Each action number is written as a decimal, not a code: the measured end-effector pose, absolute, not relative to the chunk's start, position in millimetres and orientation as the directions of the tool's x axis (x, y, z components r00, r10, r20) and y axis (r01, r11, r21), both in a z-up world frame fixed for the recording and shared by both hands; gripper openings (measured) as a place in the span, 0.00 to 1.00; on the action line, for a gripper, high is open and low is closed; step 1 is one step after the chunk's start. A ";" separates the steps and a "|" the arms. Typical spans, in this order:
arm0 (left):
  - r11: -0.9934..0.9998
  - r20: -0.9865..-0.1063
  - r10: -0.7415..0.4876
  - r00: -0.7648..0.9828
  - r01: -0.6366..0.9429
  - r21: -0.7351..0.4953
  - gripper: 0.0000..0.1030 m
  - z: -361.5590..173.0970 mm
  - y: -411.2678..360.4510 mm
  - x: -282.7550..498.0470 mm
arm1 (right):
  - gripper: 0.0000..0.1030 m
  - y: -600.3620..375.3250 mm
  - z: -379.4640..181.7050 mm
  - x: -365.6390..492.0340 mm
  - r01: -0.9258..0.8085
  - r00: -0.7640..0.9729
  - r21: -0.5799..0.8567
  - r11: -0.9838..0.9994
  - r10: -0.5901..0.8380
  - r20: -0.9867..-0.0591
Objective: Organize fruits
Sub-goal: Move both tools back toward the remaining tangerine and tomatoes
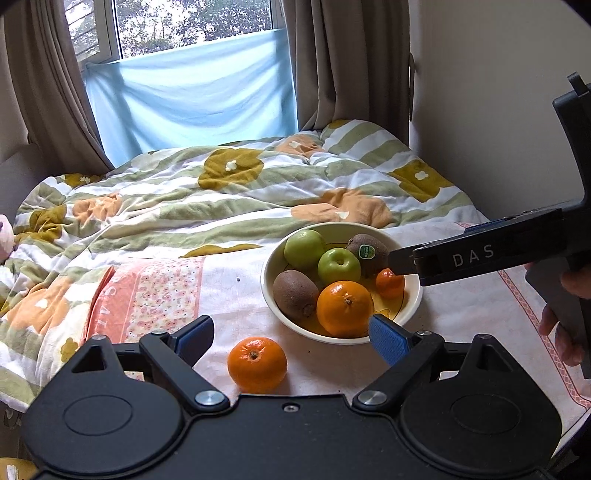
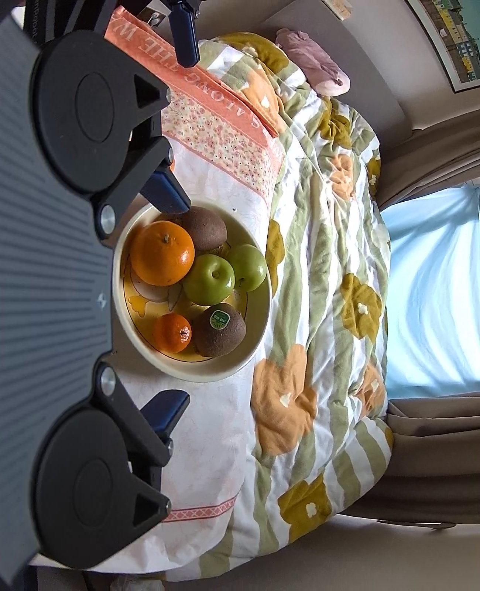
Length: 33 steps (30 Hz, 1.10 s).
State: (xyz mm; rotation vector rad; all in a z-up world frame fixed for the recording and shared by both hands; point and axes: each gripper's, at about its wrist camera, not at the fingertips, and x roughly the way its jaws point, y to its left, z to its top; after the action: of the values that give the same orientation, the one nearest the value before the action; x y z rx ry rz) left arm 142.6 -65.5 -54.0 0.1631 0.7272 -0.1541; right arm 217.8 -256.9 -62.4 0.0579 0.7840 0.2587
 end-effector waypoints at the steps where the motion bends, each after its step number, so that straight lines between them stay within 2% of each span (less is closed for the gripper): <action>1: 0.977 -0.664 -0.078 0.744 0.190 0.098 0.91 -50.5 -65.6 138.0 | 1.00 -256.5 -57.8 212.0 -0.209 0.687 0.135 0.968 0.244 -0.684; 14: 0.987 -0.626 -0.005 0.780 0.104 0.122 0.93 -21.9 -40.9 94.2 | 1.00 -258.9 -22.7 151.3 -0.202 0.701 0.134 0.970 0.238 -0.672; 23: 0.980 -0.669 -0.063 0.741 0.171 0.097 0.93 -40.2 -3.9 91.5 | 1.00 -237.7 -30.9 114.9 -0.138 0.704 0.136 0.981 0.193 -0.683; 33: 0.952 -0.749 -0.161 0.643 0.301 0.053 0.91 -85.5 32.4 112.0 | 1.00 -192.8 -77.5 91.3 0.004 0.692 0.140 0.990 0.098 -0.715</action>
State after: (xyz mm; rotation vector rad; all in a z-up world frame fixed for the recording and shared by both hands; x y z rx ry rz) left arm 112.0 32.4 -85.5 0.1793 0.8329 -0.2646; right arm 91.3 -192.8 -77.5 0.1347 0.8051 0.0528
